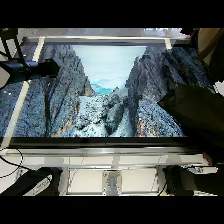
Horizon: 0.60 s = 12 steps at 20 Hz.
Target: Fold the clothes and pants, and hang the long-sleeved shirts on hangers.
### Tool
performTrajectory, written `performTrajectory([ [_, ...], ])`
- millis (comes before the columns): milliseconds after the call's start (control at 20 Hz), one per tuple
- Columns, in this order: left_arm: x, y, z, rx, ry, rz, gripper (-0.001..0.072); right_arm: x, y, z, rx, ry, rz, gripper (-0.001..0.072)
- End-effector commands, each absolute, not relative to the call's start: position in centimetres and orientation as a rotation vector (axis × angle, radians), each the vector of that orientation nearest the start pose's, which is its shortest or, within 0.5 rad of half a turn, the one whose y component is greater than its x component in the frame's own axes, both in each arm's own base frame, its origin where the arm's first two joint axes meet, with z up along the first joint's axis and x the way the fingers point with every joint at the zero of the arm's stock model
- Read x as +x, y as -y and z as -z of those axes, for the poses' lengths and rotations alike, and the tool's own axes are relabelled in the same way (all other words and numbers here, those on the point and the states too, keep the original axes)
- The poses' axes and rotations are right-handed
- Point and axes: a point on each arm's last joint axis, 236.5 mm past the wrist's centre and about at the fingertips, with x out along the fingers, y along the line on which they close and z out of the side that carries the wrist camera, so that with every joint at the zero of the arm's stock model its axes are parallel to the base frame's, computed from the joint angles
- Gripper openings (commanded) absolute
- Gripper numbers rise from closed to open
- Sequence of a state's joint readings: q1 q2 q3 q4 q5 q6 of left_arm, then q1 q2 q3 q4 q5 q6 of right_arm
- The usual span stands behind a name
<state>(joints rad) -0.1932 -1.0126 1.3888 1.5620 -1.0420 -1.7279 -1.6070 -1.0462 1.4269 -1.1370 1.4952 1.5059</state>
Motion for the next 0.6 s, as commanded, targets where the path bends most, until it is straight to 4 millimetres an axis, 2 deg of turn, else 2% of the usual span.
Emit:
performTrajectory([
  [0, 40.2, 8.1, -22.7, -0.093, -0.677, 0.139, 0.0592, 14.8, 32.8, -27.1, 0.941, -0.336, 0.821, 0.0367],
  [50, 40.2, 8.1, -22.7, -0.093, -0.677, 0.139, 0.0592, 18.4, 31.1, -30.8, 0.918, -0.241, 0.649, 0.0365],
  [100, 40.2, 8.1, -22.7, -0.093, -0.677, 0.139, 0.0592, 22.2, 27.8, -34.3, 0.872, -0.177, 0.436, 0.0365],
  [150, 40.2, 8.1, -22.7, -0.093, -0.677, 0.139, 0.0592, 25.8, 23.5, -36.9, 0.798, -0.157, 0.220, 0.0364],
  [200, 40.2, 8.1, -22.7, -0.093, -0.677, 0.139, 0.0592, 28.6, 18.5, -38.2, 0.706, -0.181, 0.035, 0.0364],
  [250, 40.2, 8.1, -22.7, -0.093, -0.678, 0.139, 0.0592, 30.6, 13.9, -37.9, 0.612, -0.246, -0.096, 0.0364],
  [300, 40.2, 8.0, -22.6, -0.093, -0.678, 0.139, 0.0592, 32.0, 9.6, -36.5, 0.521, -0.343, -0.203, 0.0364],
  [350, 40.1, 8.0, -22.5, -0.092, -0.687, 0.138, 0.0593, 32.9, 5.9, -34.0, 0.439, -0.469, -0.271, 0.0364],
  [400, 39.8, 8.0, -22.2, -0.090, -0.703, 0.137, 0.0593, 33.4, 3.1, -31.4, 0.350, -0.588, -0.308, 0.0364],
  [450, 39.6, 7.9, -21.9, -0.088, -0.719, 0.135, 0.0592, 33.5, 1.5, -29.1, 0.254, -0.684, -0.312, 0.0364],
  [550, 38.7, 7.8, -20.9, -0.081, -0.776, 0.129, 0.0593, 33.4, 0.3, -26.2, 0.060, -0.806, -0.277, 0.0364],
])
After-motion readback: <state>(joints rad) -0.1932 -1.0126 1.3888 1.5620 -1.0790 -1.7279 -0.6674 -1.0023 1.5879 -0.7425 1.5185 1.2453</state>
